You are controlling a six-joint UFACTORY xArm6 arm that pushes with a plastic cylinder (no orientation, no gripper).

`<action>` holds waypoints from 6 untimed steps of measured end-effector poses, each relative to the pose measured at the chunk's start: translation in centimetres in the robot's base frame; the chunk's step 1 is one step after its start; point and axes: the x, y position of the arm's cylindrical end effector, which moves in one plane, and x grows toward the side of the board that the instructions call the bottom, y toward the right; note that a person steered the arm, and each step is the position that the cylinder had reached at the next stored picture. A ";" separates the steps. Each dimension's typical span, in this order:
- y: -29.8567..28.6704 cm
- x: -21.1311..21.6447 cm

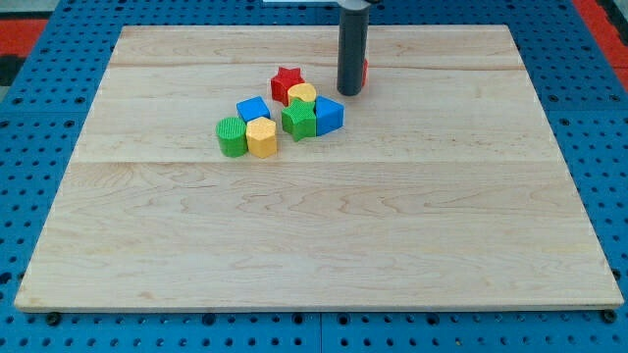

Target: Slide the red circle to the right

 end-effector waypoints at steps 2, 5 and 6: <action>-3.8 -4.7; 7.0 -6.4; 4.3 -6.3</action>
